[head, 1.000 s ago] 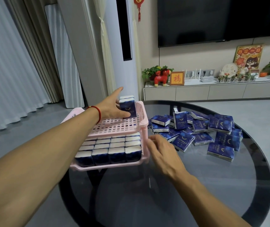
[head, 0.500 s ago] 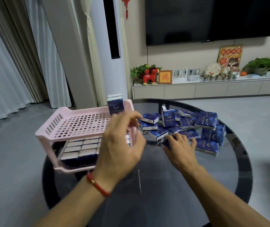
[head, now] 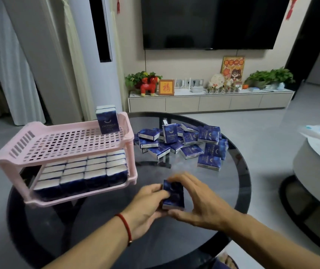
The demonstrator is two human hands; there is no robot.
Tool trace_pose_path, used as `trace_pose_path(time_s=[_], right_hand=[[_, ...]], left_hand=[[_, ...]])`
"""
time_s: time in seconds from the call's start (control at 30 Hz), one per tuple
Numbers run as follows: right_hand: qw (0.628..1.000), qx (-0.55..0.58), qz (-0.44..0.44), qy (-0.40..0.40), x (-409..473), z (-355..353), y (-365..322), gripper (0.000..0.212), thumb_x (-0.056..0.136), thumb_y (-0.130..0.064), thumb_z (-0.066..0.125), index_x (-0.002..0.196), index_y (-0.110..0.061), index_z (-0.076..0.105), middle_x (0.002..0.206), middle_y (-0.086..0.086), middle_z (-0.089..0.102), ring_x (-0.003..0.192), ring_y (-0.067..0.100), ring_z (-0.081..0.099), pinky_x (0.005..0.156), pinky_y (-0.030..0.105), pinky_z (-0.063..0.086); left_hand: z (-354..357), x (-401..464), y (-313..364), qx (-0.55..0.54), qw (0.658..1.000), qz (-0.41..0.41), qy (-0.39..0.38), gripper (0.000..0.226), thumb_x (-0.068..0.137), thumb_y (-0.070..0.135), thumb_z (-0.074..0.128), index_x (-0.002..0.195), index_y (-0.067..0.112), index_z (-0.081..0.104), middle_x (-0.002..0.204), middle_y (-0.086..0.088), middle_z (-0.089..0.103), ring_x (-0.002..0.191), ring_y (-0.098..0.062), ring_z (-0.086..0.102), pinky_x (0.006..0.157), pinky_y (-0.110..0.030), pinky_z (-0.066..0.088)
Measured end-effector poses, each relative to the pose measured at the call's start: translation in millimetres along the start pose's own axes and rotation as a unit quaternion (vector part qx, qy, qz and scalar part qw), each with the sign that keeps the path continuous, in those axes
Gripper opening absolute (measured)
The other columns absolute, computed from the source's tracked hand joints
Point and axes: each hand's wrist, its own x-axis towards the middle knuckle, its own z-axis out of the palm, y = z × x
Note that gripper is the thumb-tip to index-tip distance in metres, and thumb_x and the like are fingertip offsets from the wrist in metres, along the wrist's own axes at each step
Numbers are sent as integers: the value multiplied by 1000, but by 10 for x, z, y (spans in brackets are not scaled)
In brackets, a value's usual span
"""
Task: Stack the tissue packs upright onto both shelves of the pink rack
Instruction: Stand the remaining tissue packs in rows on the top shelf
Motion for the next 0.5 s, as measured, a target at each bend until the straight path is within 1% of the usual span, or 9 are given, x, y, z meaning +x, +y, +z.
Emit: trace_pose_path(time_s=[0.03,0.1,0.17,0.2,0.27,0.33,0.37,0.43,0.5], right_hand=[[1000,-1,15,4,-2,-23,37,56,93,-58,62,138,-30,43,134,-11,50,120,2,49,102,18,41],[994,-32,85,68,50,-85,235,49,97,-51,56,139,-28,45,141,-6,50,126,4,46,107,26,40],[963,-115,199,137,122,-156,507,49,99,-42,57,144,-22,46,147,0,49,131,13,45,109,33,40],[942,-159,255,145,144,-179,627,52,101,-40,55,147,-21,43,150,1,47,135,18,43,110,37,39],[914,-229,317,104,141,-183,780,56,103,-43,49,154,-23,36,155,1,42,140,25,38,110,44,39],[912,-262,308,66,118,-148,865,57,103,-43,49,154,-24,35,152,3,42,134,28,40,106,44,43],[917,-264,290,67,112,-141,873,54,102,-40,52,152,-23,40,147,5,45,128,29,43,103,42,45],[929,-254,258,74,116,-145,837,41,100,-30,59,140,-22,54,131,7,49,118,31,46,99,36,40],[943,-215,249,48,101,-191,744,39,97,-25,63,136,-24,57,129,7,47,122,32,42,102,34,32]], left_hand=[[-5,19,-9,9,1000,3,8,27,99,-2,52,120,2,68,104,-19,76,84,-27,74,64,-36,59],[-7,53,-16,12,999,8,33,28,99,-2,54,123,6,66,108,-18,76,86,-30,75,66,-39,60],[-8,74,-21,-1,999,10,52,31,98,-3,55,126,6,63,112,-18,75,87,-33,75,67,-40,61],[-9,76,-22,-6,998,12,55,32,98,-4,55,127,6,62,112,-18,74,87,-34,76,67,-41,62],[-10,77,-23,-9,998,18,59,34,98,-4,56,129,7,60,113,-19,73,85,-35,76,68,-42,62],[-19,53,-24,-9,998,23,58,37,98,-4,56,131,11,57,113,-19,73,86,-35,77,69,-43,63],[-31,43,-22,-10,998,26,56,40,98,-5,57,132,16,56,113,-20,73,86,-35,77,71,-44,63],[-54,32,-20,-10,999,31,43,49,98,-6,56,135,26,52,110,-20,75,87,-33,77,75,-46,63],[-62,16,-11,1,999,37,31,51,97,-7,55,134,29,54,105,-21,76,87,-33,77,77,-47,64]])
